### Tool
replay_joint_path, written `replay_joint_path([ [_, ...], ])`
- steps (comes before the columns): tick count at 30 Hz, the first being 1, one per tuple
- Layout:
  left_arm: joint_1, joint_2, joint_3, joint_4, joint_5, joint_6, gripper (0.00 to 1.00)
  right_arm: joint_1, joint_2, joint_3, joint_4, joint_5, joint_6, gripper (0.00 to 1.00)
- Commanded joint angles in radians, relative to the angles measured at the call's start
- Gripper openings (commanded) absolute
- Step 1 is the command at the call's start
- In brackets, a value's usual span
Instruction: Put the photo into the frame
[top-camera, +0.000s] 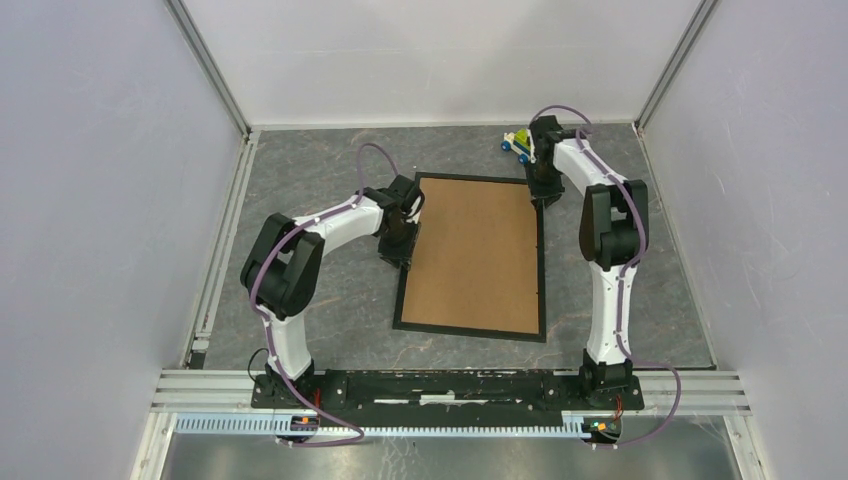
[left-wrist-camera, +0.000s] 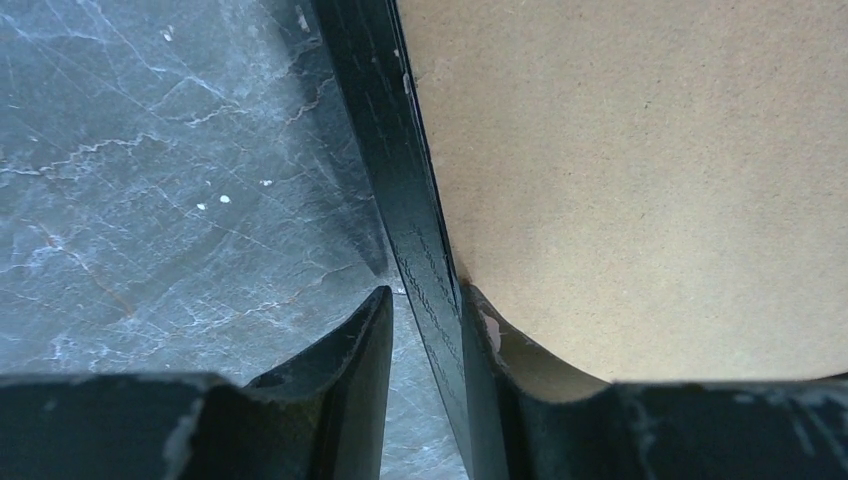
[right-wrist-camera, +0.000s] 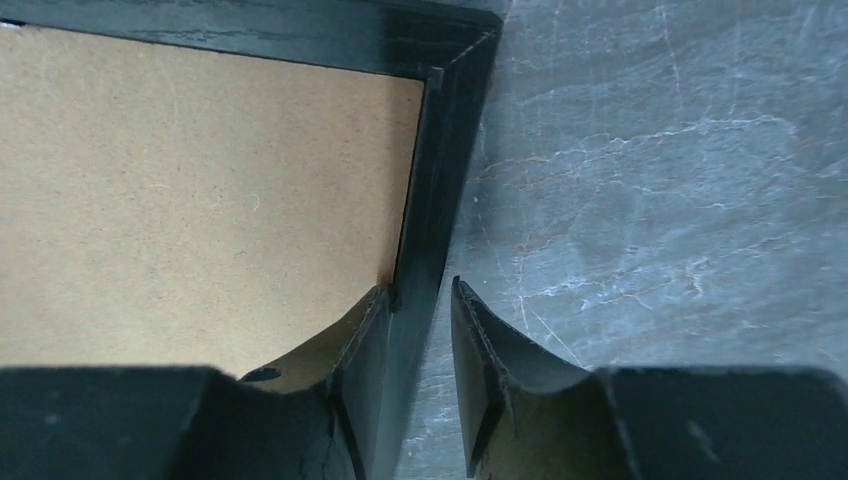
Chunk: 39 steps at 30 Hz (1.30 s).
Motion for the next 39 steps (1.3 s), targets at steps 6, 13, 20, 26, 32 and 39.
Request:
replay_joint_path([
  [6, -0.043, 0.105, -0.074, -0.08, -0.154, 0.093, 0.38, 0.077, 0.163, 0.046, 0.05, -0.085, -0.092, 0.6],
  [13, -0.042, -0.067, -0.034, -0.118, -0.159, 0.041, 0.54, 0.011, -0.215, -0.196, 0.246, -0.139, -0.01, 0.76],
  [20, -0.089, -0.385, -0.163, -0.103, 0.055, -0.206, 0.75, -0.05, -0.511, -0.622, 0.465, -0.18, 0.037, 0.74],
  [26, -0.094, -0.371, -0.108, -0.072, -0.039, -0.206, 0.73, -0.124, -0.474, -0.601, 0.487, -0.29, 0.062, 0.6],
  [32, -0.036, -0.112, 0.083, -0.096, -0.12, -0.104, 0.7, -0.123, -0.396, -0.485, 0.471, -0.242, 0.034, 0.59],
  [39, -0.01, 0.071, 0.151, -0.064, -0.173, -0.034, 0.56, -0.123, -0.279, -0.348, 0.416, -0.265, 0.022, 0.51],
])
